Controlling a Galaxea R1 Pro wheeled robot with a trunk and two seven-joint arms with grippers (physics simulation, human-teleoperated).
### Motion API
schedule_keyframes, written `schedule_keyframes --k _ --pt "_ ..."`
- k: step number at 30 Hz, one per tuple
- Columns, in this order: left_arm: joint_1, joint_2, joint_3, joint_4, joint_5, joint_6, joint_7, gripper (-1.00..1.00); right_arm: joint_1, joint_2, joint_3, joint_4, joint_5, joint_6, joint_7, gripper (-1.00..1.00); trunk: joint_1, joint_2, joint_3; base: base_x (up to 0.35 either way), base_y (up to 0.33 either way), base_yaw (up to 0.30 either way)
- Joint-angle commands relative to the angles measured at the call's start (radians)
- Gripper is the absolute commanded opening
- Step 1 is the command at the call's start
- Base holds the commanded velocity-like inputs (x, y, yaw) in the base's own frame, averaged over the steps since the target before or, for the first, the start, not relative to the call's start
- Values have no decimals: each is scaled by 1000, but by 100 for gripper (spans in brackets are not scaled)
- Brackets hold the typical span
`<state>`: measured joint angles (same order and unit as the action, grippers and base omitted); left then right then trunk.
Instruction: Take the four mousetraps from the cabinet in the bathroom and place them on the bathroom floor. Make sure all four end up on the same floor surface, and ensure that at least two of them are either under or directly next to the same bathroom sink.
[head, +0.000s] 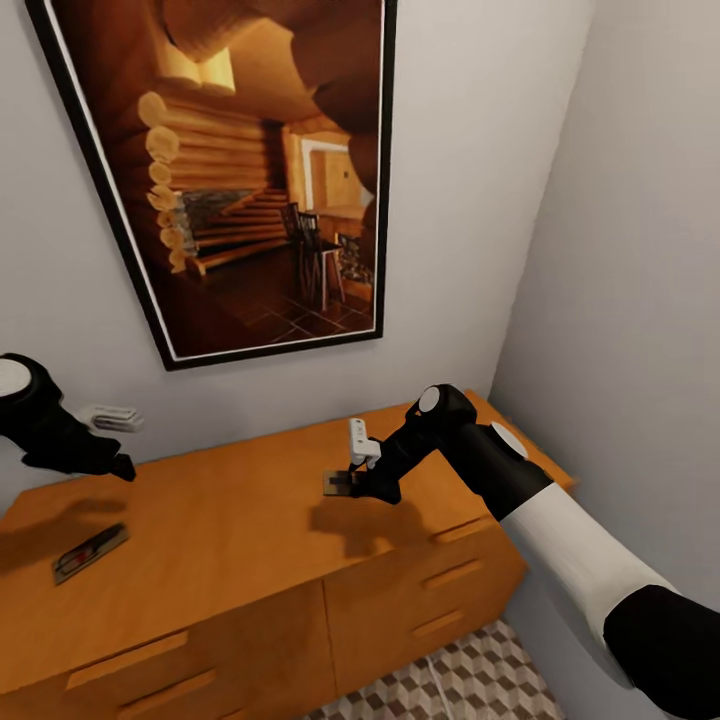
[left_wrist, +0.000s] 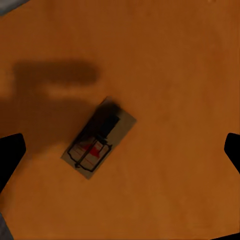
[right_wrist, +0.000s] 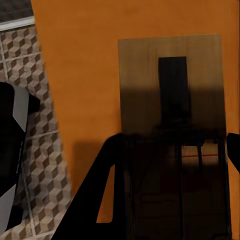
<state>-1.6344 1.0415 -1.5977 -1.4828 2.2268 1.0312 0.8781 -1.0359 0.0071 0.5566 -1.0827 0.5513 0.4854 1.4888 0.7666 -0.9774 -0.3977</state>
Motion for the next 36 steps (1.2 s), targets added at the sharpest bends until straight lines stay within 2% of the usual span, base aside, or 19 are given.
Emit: schedule_keyframes --k 1,9,17,36 --pt "-4 1 -8 0 6 -4 9 100 -1 1 0 0 4 13 7 -100 0 -1 0 0 0 -209" --pt "-4 3 -12 2 -2 -5 9 100 5 1 0 0 5 13 7 -100 0 -1 9 0 0 -195" --pt "-4 2 -11 3 -2 -5 9 100 5 2 0 0 6 13 5 -100 0 -1 10 0 41 -32" --pt "-4 -5 -13 3 -3 -5 6 100 5 2 0 0 7 13 5 -100 0 -1 10 0 267 -1"
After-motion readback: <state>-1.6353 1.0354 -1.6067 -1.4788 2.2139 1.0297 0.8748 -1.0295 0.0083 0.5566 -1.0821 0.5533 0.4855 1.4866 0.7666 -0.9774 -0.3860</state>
